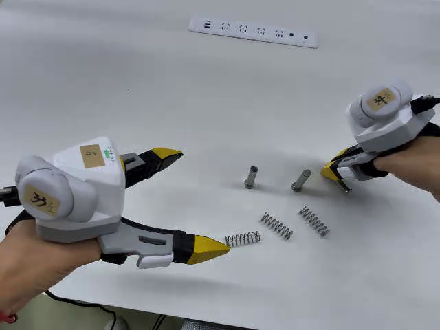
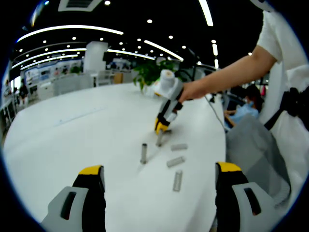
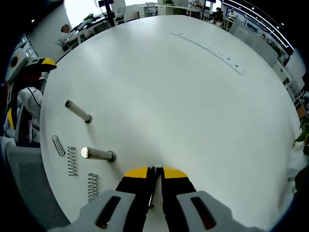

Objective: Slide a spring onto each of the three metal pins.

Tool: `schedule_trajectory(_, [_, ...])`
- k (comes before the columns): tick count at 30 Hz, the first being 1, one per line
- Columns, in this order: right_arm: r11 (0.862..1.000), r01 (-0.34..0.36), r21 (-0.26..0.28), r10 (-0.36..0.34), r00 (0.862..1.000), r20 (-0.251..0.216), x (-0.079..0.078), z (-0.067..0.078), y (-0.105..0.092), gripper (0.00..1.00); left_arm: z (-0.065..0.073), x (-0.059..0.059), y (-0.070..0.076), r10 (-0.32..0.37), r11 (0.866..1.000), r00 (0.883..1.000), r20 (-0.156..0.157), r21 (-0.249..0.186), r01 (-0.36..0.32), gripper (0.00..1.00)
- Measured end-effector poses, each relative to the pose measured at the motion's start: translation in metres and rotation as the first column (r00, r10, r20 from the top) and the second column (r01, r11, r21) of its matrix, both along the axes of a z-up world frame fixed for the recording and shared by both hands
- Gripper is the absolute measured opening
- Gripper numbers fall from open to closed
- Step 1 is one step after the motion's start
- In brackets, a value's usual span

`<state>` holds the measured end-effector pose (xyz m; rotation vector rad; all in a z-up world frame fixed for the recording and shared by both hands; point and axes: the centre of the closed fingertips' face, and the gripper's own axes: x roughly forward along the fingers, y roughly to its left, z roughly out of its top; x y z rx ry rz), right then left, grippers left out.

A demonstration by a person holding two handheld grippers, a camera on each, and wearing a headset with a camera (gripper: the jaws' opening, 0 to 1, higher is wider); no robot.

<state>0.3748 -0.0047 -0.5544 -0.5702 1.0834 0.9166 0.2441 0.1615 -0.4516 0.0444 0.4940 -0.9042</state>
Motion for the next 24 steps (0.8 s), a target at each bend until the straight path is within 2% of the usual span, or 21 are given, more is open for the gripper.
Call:
schedule_trajectory(9, [1.000,-0.021,-0.007,0.021,1.000,0.007,0.001,-0.001,-0.001,0.09,0.001,0.000,0.000,-0.003,1.000,1.000,0.000,-0.003,0.003,0.95])
schedule_trajectory(14, [1.000,-0.028,-0.006,0.028,1.000,0.014,-0.004,0.002,0.001,0.09,0.001,-0.001,0.000,-0.004,1.000,1.000,-0.002,-0.002,0.004,0.95])
schedule_trajectory(24, [0.999,-0.017,0.035,0.016,0.999,0.029,-0.008,0.014,0.002,0.09,0.002,-0.001,-0.003,-0.008,1.000,1.000,0.000,-0.002,0.008,0.95])
